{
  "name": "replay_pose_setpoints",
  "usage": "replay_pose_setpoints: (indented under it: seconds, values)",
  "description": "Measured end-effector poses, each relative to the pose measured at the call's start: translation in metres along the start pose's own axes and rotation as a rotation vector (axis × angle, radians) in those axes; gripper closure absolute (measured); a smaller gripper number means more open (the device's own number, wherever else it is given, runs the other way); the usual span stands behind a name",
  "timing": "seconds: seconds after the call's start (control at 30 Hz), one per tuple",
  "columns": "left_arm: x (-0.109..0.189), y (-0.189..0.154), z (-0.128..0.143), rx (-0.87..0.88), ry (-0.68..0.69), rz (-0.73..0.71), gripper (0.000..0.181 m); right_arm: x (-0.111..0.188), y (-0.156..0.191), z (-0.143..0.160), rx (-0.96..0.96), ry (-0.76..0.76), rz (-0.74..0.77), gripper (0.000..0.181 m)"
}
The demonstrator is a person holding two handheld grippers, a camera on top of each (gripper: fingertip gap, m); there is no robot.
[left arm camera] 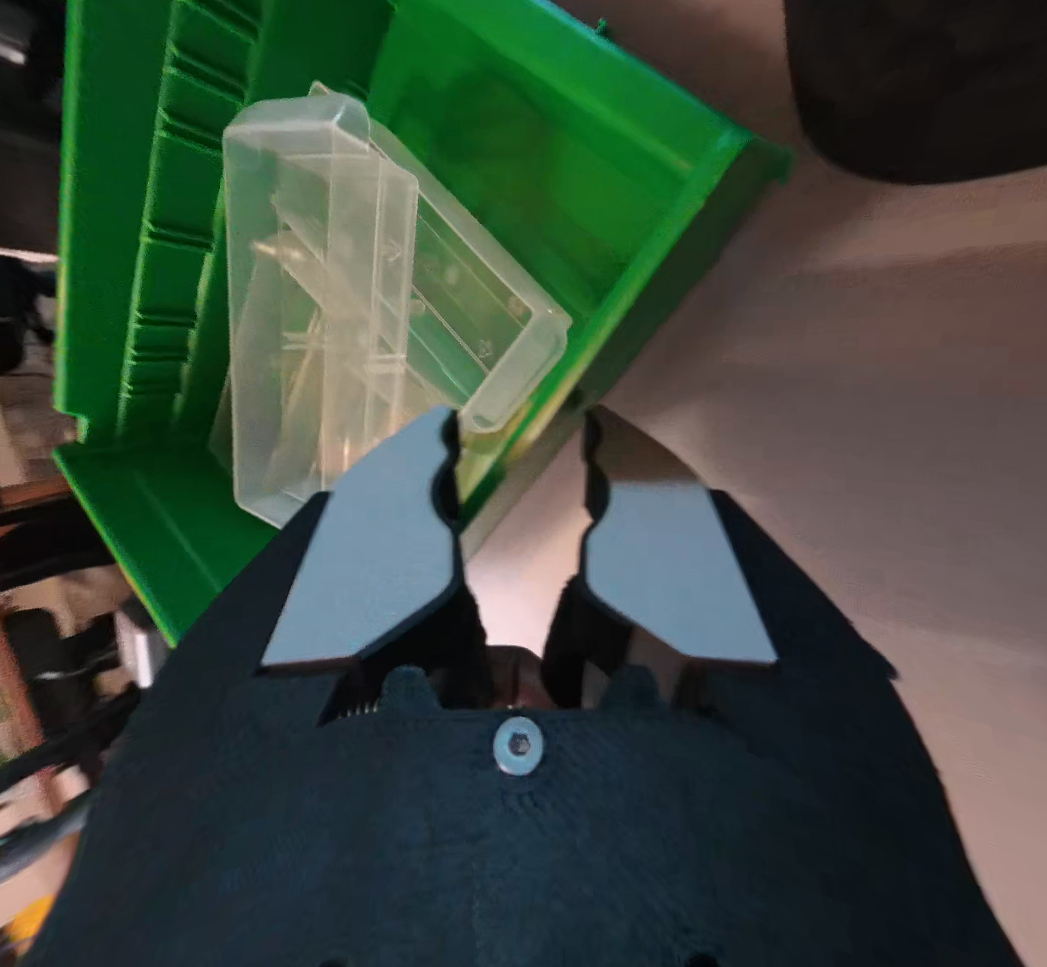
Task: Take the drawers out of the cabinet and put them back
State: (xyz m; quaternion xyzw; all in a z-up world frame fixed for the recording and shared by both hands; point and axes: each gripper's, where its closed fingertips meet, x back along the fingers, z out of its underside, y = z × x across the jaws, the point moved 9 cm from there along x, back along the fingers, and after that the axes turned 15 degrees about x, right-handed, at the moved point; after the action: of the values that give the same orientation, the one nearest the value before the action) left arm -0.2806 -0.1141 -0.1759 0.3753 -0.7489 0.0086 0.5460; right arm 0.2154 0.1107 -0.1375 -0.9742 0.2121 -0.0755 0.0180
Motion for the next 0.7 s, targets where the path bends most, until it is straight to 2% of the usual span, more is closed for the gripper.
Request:
replay_pose_setpoints:
  seconds: [0.03,0.2,0.3,0.53,0.7]
  values:
    - [-0.002,-0.001,-0.004,-0.019,0.025,0.009,0.146,0.000,-0.001,0.001,-0.006,-0.002,0.001,0.124]
    - [-0.008,-0.010,-0.027,-0.010,0.054,-0.016,0.150,0.001,-0.005,0.004,-0.017,-0.004,0.009,0.125]
    - [-0.015,-0.024,-0.050,-0.025,0.056,-0.068,0.150,0.003,-0.007,0.006,-0.021,0.013,0.010,0.126]
    - [-0.046,-0.056,-0.137,0.008,0.037,-0.149,0.153,0.006,-0.008,0.017,0.104,0.125,0.006,0.122]
    - [-0.072,-0.064,-0.194,0.051,0.064,-0.208,0.151,0.008,-0.017,0.033,0.195,0.239,0.028,0.121]
